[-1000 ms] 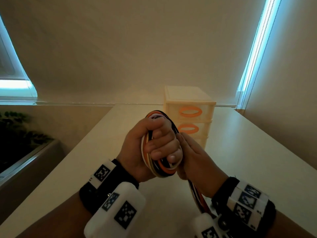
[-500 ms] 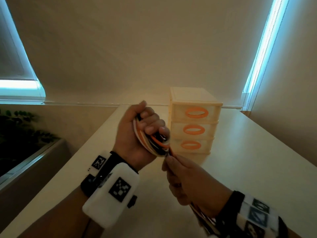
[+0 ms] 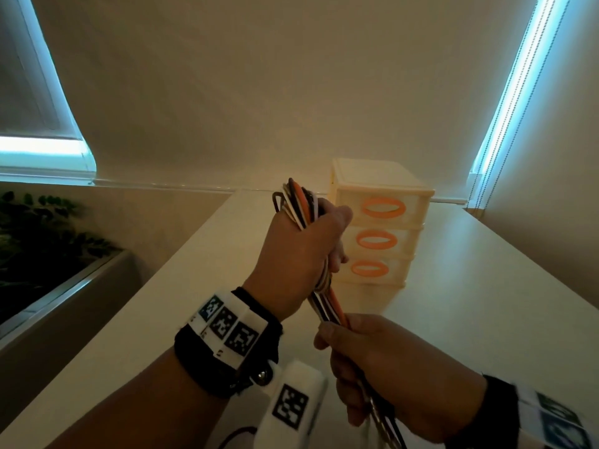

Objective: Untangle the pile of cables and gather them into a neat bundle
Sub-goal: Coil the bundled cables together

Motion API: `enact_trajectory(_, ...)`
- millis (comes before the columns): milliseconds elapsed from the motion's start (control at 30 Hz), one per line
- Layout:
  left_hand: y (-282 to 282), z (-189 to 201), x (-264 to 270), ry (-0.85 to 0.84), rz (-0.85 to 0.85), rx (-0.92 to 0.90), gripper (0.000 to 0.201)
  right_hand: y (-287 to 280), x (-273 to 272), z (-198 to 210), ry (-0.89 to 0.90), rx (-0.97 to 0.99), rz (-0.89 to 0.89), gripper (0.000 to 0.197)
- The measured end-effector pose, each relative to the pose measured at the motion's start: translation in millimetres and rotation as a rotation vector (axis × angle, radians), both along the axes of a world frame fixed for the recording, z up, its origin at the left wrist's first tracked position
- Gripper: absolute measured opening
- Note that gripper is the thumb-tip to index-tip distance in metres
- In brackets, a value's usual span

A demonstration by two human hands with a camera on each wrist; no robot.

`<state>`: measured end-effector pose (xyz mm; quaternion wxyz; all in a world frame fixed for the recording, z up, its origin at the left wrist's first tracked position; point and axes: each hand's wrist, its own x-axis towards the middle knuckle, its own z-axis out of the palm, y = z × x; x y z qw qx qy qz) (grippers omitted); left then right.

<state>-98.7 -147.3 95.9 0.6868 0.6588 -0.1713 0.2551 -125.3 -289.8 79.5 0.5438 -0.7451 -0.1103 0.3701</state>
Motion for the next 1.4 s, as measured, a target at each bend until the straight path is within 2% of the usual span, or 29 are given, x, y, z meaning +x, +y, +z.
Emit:
enact_trajectory(100, -1, -4, -1, -0.011, 0.05, 0.127, 0.028, -4, -4, 5, -0.043, -0.037, -0.009, 0.024)
enact_trajectory(200, -6, -7, -5, -0.107, 0.053, 0.282, 0.029, -10, -7, 13, -0.1, -0.042, -0.028, 0.02)
enact_trajectory(367, -9, -5, -11, -0.234, 0.131, 0.605, 0.036, -21, -14, 36, -0.051, -0.012, -0.05, 0.018)
enact_trajectory(567, -6, -7, -10, -0.231, 0.155, 0.645, 0.013, -25, -16, 50, 0.026, 0.04, -0.053, 0.014)
enact_trajectory(700, -9, -12, -9, -0.172, 0.11, 0.607, 0.012, -25, -11, 39, 0.043, -0.02, -0.016, 0.019)
enact_trajectory(833, -9, -13, -7, -0.16, 0.092, 0.703, 0.011, -30, -4, 36, 0.039, -0.077, 0.028, 0.024)
enact_trajectory(933, -12, -14, -6, -0.151, 0.051, 0.85, 0.021, -34, 0, 39, 0.047, -0.068, 0.032, 0.018)
enact_trajectory(1033, -12, -16, -1, -0.117, -0.006, 0.901, 0.041, -39, 4, 39, 0.084, -0.059, 0.021, 0.015)
enact_trajectory(1200, -13, -15, 2, -0.167, -0.118, 0.852, 0.061, -46, 14, 41, 0.127, -0.048, 0.091, 0.023)
enact_trajectory(1300, -11, -15, 3, -0.249, -0.161, 0.87, 0.082, -50, 21, 46, 0.188, -0.022, 0.12, 0.017)
enact_trajectory(1333, -10, -14, 2, -0.257, -0.156, 0.901, 0.08, -51, 22, 48, 0.205, -0.009, 0.143, 0.017)
enact_trajectory(1400, -10, -10, -2, -0.183, -0.159, 0.942, 0.055, -53, 26, 52, 0.209, 0.004, 0.198, 0.023)
